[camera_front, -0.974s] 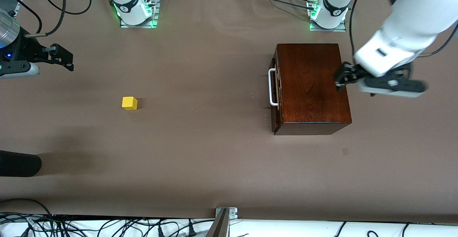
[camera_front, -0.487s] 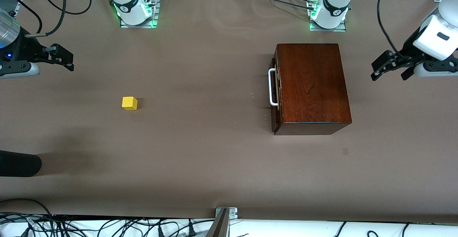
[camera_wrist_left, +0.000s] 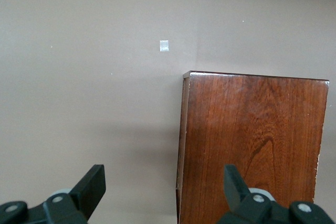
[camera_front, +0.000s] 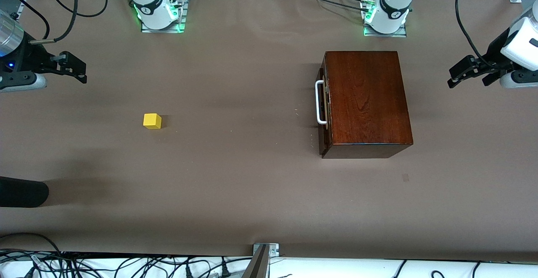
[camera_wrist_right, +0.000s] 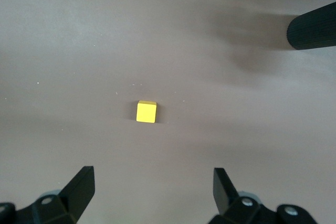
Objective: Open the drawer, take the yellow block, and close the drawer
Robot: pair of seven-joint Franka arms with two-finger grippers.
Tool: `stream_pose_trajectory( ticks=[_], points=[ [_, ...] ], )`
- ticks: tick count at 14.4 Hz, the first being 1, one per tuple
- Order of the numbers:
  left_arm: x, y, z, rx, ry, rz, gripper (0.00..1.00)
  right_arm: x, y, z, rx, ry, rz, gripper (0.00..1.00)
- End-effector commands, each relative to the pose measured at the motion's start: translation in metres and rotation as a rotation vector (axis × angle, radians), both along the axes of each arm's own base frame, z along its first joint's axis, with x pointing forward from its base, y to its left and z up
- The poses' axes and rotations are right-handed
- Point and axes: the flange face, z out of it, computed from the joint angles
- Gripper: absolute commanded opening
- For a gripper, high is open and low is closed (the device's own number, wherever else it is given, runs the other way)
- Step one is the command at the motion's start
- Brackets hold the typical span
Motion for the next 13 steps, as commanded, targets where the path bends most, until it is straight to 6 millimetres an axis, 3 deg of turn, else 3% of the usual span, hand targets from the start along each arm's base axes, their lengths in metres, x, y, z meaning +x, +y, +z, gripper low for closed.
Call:
stream_pose_trajectory(
  ticks=[1, 13],
  points=[
    [0.0078, -0.0091, 0.0054, 0.025, 0.012, -0.031, 1.0, 0.0007, -0.0021, 0.0042, -0.009, 0.009, 0.008, 1.0],
    [0.0089, -0.0078, 0.0023, 0.081, 0.022, -0.047, 1.0, 0.0009, -0.0047, 0.0042, -0.009, 0.009, 0.004, 1.0]
  ],
)
